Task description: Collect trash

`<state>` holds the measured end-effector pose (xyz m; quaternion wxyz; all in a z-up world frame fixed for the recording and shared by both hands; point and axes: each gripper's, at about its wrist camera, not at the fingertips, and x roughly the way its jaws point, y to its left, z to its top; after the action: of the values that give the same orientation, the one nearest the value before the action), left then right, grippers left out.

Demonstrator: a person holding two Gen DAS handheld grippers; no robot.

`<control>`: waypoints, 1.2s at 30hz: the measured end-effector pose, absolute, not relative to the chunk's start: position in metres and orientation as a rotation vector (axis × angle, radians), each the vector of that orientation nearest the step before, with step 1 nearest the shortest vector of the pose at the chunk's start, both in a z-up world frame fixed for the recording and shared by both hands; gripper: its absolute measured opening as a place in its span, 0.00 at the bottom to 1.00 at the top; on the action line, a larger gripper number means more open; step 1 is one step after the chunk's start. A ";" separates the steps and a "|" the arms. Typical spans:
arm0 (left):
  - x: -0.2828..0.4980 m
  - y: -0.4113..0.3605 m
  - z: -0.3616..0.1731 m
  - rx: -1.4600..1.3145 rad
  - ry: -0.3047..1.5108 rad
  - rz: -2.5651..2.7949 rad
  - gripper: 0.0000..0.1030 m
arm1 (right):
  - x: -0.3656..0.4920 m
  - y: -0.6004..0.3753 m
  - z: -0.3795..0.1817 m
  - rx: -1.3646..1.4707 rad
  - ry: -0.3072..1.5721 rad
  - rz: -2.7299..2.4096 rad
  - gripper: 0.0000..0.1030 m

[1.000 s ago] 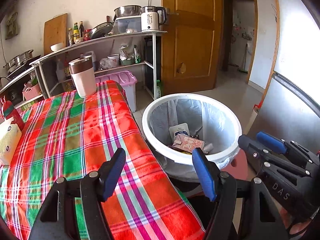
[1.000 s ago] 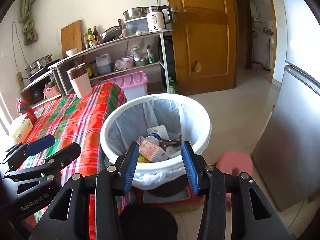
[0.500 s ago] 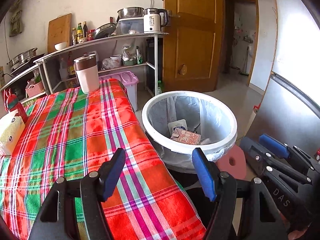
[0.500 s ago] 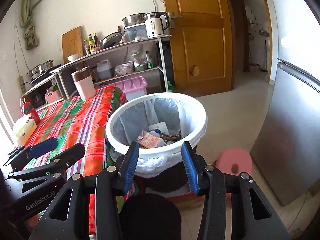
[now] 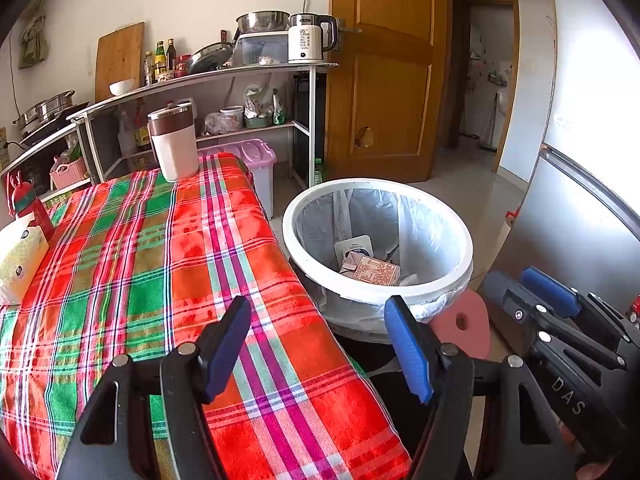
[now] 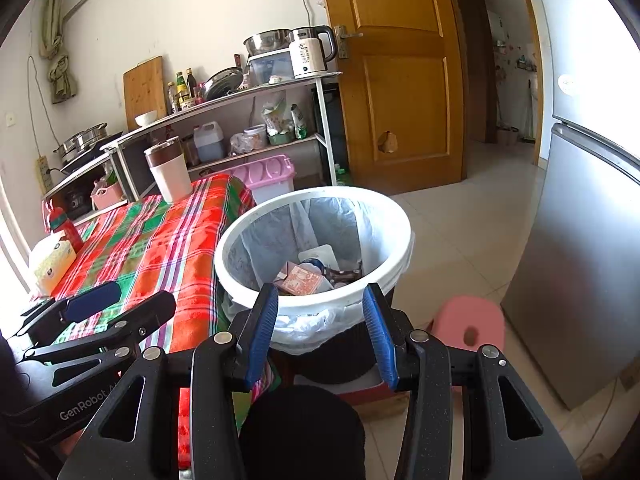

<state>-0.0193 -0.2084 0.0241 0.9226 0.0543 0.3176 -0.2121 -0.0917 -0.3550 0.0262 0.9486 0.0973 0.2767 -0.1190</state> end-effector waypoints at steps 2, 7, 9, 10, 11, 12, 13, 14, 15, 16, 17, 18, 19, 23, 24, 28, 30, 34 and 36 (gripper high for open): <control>-0.020 -0.208 0.024 0.111 0.655 -0.437 0.69 | -0.092 -0.355 0.026 0.197 0.567 -0.242 0.44; -0.021 -0.208 0.025 0.108 0.654 -0.434 0.69 | -0.092 -0.353 0.025 0.197 0.569 -0.238 0.44; -0.021 -0.208 0.025 0.109 0.655 -0.436 0.69 | -0.092 -0.352 0.026 0.196 0.567 -0.237 0.44; -0.021 -0.208 0.025 0.108 0.655 -0.436 0.69 | -0.091 -0.352 0.026 0.194 0.566 -0.237 0.44; -0.021 -0.208 0.026 0.108 0.654 -0.436 0.69 | -0.091 -0.352 0.026 0.195 0.566 -0.236 0.44; -0.021 -0.208 0.025 0.109 0.653 -0.436 0.69 | -0.091 -0.351 0.026 0.196 0.565 -0.235 0.44; -0.021 -0.208 0.025 0.109 0.653 -0.437 0.69 | -0.091 -0.351 0.026 0.196 0.566 -0.235 0.44; -0.022 -0.208 0.025 0.108 0.653 -0.436 0.69 | -0.091 -0.351 0.025 0.197 0.566 -0.235 0.44; -0.022 -0.208 0.025 0.110 0.652 -0.436 0.69 | -0.091 -0.351 0.026 0.197 0.565 -0.235 0.44; -0.022 -0.208 0.025 0.110 0.652 -0.436 0.69 | -0.091 -0.351 0.026 0.196 0.566 -0.234 0.44; -0.022 -0.208 0.025 0.109 0.652 -0.436 0.69 | -0.091 -0.351 0.026 0.196 0.565 -0.235 0.44; -0.022 -0.208 0.025 0.110 0.653 -0.437 0.69 | -0.091 -0.351 0.026 0.196 0.566 -0.234 0.44; -0.022 -0.208 0.025 0.110 0.652 -0.437 0.69 | -0.091 -0.351 0.026 0.197 0.567 -0.235 0.44; -0.023 -0.209 0.025 0.110 0.652 -0.437 0.69 | -0.092 -0.350 0.025 0.196 0.563 -0.233 0.44; -0.022 -0.209 0.025 0.110 0.653 -0.437 0.69 | -0.092 -0.350 0.025 0.197 0.563 -0.233 0.44; -0.023 -0.209 0.026 0.110 0.649 -0.437 0.69 | -0.093 -0.349 0.025 0.196 0.564 -0.231 0.44; -0.023 -0.209 0.026 0.109 0.649 -0.438 0.69 | -0.093 -0.349 0.025 0.195 0.565 -0.229 0.44; -0.023 -0.209 0.027 0.109 0.651 -0.438 0.69 | -0.094 -0.349 0.026 0.195 0.565 -0.226 0.44; -0.024 -0.209 0.027 0.109 0.651 -0.437 0.69 | -0.094 -0.349 0.026 0.195 0.564 -0.227 0.44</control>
<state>-0.0236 -0.2087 0.0274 0.9226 0.0531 0.3171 -0.2130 -0.0936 -0.3487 0.0256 0.9495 0.0956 0.2771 -0.1116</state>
